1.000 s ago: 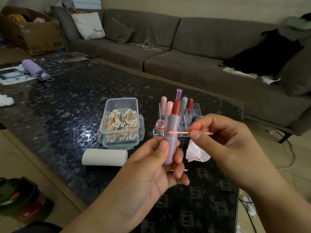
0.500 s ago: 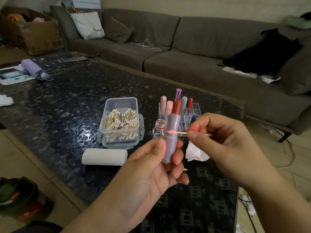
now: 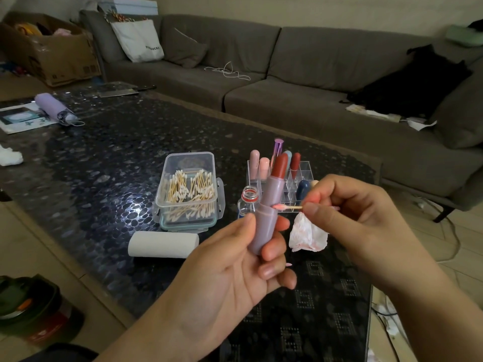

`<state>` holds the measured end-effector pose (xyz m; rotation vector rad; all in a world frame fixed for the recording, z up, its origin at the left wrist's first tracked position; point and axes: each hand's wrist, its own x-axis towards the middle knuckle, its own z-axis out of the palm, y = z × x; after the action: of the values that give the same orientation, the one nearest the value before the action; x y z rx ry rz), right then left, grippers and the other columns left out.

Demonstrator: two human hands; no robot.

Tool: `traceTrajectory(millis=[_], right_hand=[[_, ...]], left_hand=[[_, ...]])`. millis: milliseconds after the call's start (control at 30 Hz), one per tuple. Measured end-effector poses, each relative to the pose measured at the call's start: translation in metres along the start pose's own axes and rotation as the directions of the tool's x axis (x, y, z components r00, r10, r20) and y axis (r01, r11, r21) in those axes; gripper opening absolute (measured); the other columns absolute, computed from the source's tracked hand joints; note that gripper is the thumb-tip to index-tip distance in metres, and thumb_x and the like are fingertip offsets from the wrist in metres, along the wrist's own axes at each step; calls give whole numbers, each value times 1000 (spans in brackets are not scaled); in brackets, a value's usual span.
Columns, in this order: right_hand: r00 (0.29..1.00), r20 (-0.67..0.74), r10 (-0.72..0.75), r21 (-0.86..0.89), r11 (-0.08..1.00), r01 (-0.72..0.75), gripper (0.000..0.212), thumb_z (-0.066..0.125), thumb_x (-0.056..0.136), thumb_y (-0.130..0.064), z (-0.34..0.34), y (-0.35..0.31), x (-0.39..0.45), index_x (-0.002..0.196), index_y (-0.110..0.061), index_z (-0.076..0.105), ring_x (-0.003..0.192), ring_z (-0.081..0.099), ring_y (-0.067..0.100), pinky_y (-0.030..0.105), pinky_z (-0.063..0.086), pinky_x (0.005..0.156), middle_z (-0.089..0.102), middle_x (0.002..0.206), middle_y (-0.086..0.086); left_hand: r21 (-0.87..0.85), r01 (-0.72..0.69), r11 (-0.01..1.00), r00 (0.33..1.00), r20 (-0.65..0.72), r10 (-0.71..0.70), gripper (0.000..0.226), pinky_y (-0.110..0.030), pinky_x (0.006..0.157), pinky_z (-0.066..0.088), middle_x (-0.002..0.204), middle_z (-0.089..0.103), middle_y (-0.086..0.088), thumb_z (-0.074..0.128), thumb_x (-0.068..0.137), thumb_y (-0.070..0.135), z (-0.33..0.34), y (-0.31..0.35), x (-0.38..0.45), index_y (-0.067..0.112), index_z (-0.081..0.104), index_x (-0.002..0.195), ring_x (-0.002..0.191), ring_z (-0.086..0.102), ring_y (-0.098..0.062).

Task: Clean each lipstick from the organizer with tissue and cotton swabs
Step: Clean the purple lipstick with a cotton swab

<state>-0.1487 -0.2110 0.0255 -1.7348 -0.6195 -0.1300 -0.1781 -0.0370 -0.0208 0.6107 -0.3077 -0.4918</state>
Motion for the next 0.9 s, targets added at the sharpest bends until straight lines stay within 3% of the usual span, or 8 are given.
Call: traceTrajectory(millis=[300, 400, 900], right_hand=[[999, -42, -35, 2, 999, 35, 15, 62, 75, -35, 2, -1, -1, 73, -21, 65, 56, 44, 3, 14, 41, 55, 49, 57, -10], [999, 27, -31, -28, 999, 31, 15, 63, 74, -35, 4, -1, -1, 70, -20, 64, 53, 40, 2, 13, 36, 52, 46, 56, -8], [1000, 6, -7, -26, 1000, 7, 16, 63, 72, -36, 4, -3, -1, 67, -21, 63, 51, 38, 2, 11, 35, 51, 44, 53, -6]], left_hand=[[-47, -20, 999, 1000, 8, 21, 19, -34, 67, 50, 69, 48, -4, 68, 85, 22, 2, -2, 0, 9, 62, 98, 58, 45, -14], [-67, -11, 998, 1000, 10, 11, 24, -35, 67, 50, 70, 51, -5, 69, 84, 24, 0, -1, 0, 7, 63, 100, 58, 48, -15], [-87, -5, 996, 1000, 25, 7, 22, -35, 68, 50, 72, 49, -5, 63, 88, 27, -1, 3, -2, 7, 64, 100, 60, 47, -14]])
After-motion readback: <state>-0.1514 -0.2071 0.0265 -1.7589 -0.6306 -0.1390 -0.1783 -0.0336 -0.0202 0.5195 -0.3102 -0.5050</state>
